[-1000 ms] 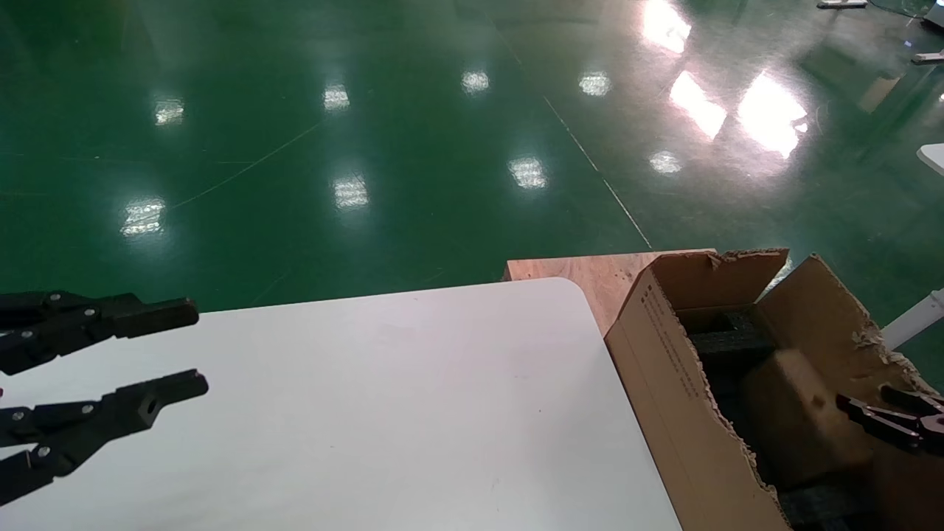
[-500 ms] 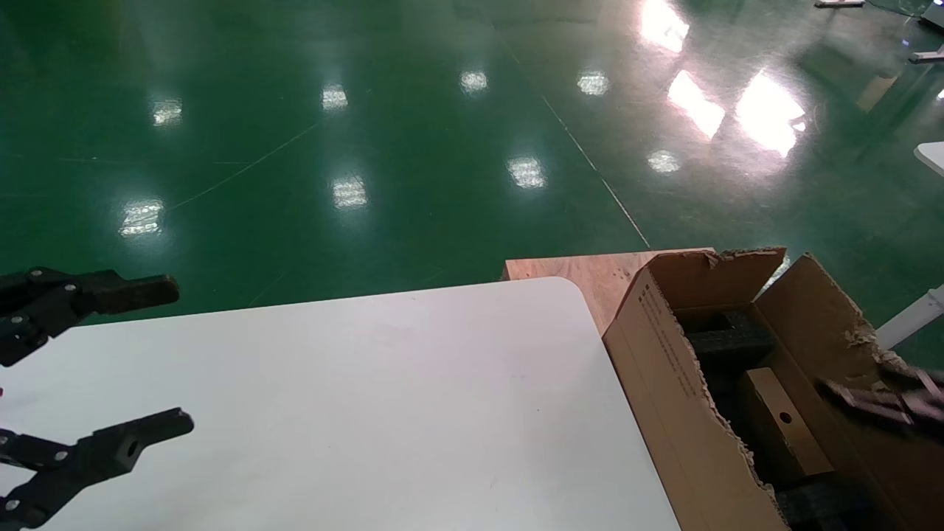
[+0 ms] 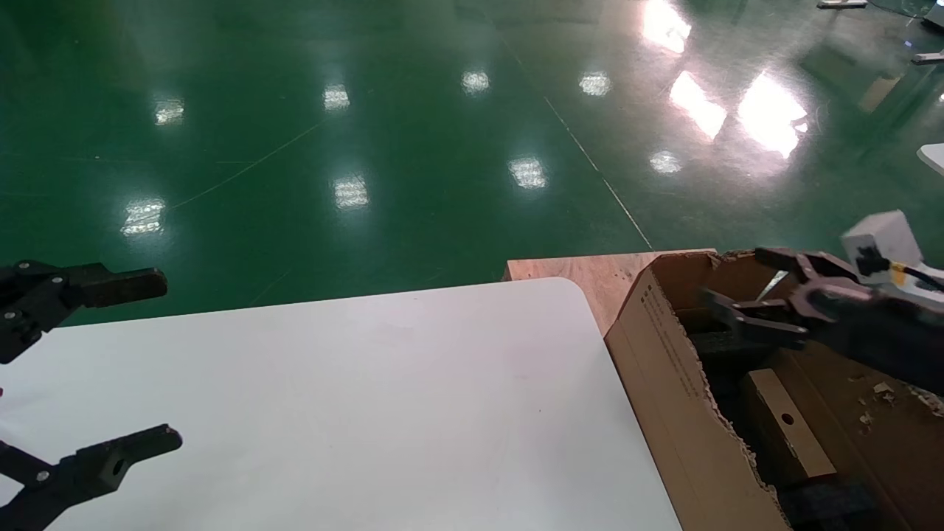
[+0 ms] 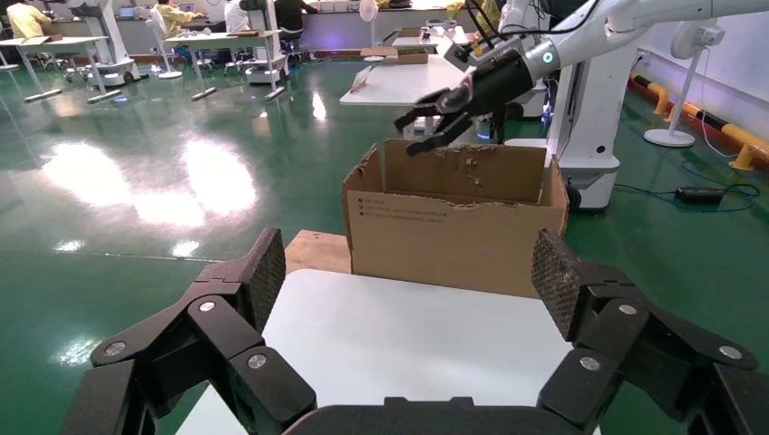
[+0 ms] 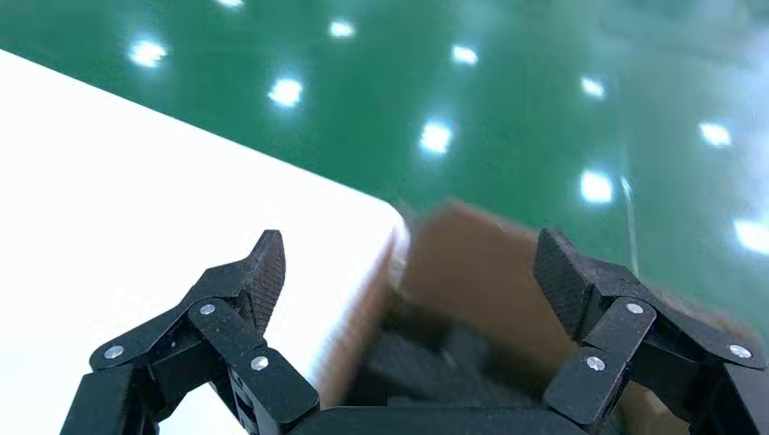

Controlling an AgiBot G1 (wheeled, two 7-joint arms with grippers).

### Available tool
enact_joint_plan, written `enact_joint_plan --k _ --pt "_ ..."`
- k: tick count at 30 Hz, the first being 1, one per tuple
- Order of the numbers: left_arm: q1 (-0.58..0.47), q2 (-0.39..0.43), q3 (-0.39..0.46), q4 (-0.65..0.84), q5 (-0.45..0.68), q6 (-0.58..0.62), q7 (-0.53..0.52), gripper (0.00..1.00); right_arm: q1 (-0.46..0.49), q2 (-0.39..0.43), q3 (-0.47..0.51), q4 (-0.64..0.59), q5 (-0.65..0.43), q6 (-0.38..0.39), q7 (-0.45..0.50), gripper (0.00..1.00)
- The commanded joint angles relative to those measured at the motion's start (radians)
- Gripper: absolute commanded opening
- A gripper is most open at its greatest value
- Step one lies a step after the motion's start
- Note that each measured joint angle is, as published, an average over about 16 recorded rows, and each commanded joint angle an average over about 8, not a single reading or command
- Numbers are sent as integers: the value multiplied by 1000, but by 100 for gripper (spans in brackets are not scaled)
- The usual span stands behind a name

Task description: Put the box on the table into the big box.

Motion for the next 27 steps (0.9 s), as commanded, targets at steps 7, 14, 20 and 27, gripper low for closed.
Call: enact_joint_plan --k 7,14,20,27 --pt "0 0 0 0 0 0 0 100 -6 -41 26 105 18 16 -20 100" --pt "0 0 0 0 0 0 0 100 -9 -42 29 101 19 15 -18 100" --pt "0 0 0 0 0 0 0 100 -63 -63 100 95 9 -10 -10 100" --pt "0 0 0 0 0 0 0 100 -247 -146 347 86 -19 -98 15 100"
